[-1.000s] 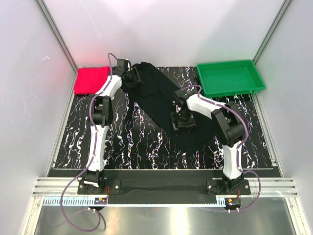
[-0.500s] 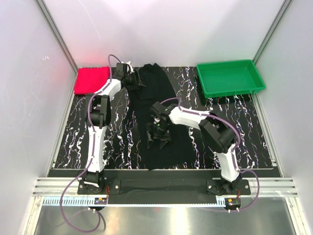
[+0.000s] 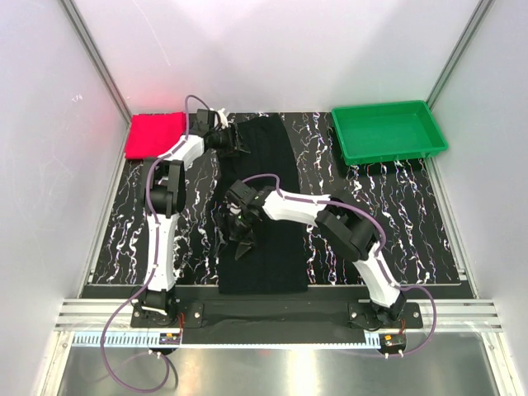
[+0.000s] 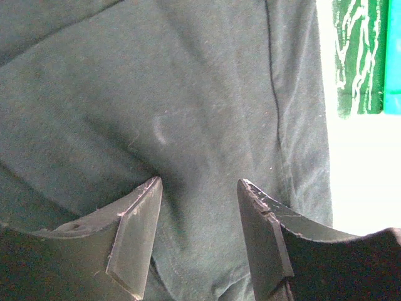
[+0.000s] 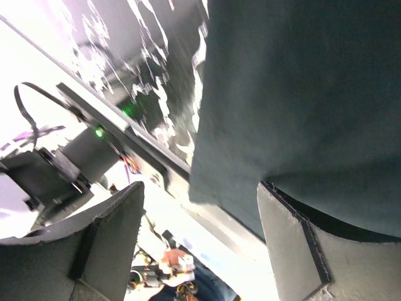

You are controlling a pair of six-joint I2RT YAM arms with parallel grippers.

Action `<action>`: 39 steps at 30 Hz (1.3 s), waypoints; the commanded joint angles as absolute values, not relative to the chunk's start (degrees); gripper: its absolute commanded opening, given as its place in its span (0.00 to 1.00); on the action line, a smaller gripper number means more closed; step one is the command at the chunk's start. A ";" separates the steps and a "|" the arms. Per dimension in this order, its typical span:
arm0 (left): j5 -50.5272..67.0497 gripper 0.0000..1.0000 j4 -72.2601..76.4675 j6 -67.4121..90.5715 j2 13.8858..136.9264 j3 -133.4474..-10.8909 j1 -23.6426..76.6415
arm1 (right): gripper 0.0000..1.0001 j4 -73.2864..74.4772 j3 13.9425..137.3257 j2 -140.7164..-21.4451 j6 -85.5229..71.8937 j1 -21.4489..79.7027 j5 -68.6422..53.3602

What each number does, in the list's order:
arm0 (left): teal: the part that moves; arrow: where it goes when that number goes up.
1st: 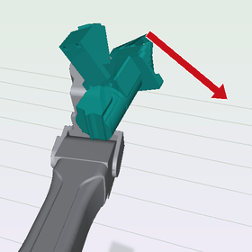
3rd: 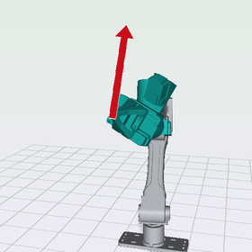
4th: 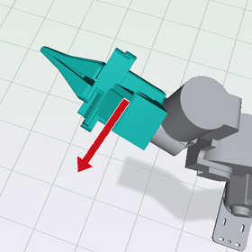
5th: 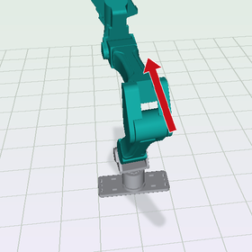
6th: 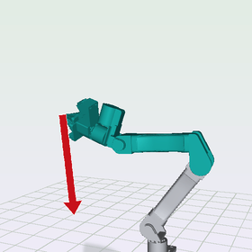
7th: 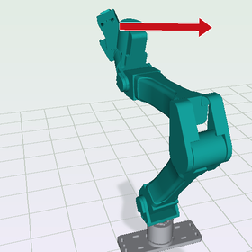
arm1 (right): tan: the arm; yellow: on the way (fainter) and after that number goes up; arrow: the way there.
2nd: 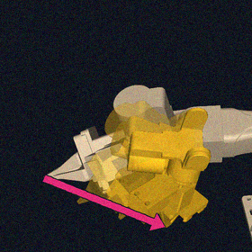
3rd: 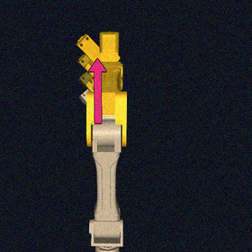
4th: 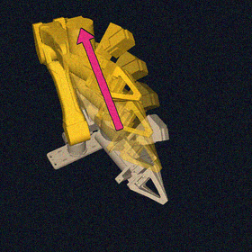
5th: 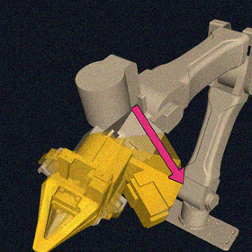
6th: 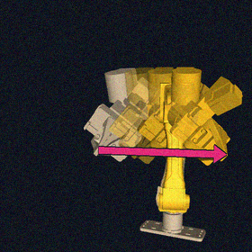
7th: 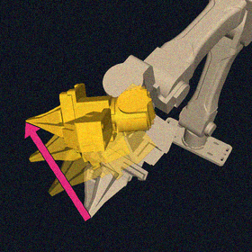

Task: Fold and stack the t-shirts
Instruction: Fold the tshirt

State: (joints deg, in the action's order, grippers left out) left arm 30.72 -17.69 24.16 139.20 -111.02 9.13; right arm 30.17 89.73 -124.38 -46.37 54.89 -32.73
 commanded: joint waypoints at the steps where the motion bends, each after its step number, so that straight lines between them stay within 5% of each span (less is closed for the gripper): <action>1: 34.71 0.58 -20.30 23.28 143.69 -117.48 9.58 | 0.79 28.21 93.86 -127.44 -47.55 54.32 -35.68; 6: 38.22 0.58 -19.78 25.75 150.46 -127.60 9.67 | 0.80 28.30 96.85 -130.43 -46.85 54.32 -40.51; 13: 42.80 0.59 -12.66 29.61 152.58 -126.66 9.58 | 0.85 28.56 94.49 -128.15 -44.13 52.65 -40.96; 23: 37.98 0.70 -16.68 30.94 133.10 -120.16 5.10 | 0.85 43.06 97.91 -120.34 -32.79 47.38 -33.49; 32: 29.27 0.66 -24.78 27.25 92.41 -84.24 3.77 | 0.92 44.56 84.40 -99.71 -33.58 43.33 -28.05; 39: 19.09 0.64 -31.72 30.65 67.00 -52.61 13.07 | 0.90 43.51 64.53 -83.69 -34.63 38.06 -26.63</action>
State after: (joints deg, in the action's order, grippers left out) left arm 26.61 -24.45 28.14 70.63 -63.64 9.28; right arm 42.54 70.37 -87.48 -34.50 39.46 -28.99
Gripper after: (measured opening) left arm 0.646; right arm 0.910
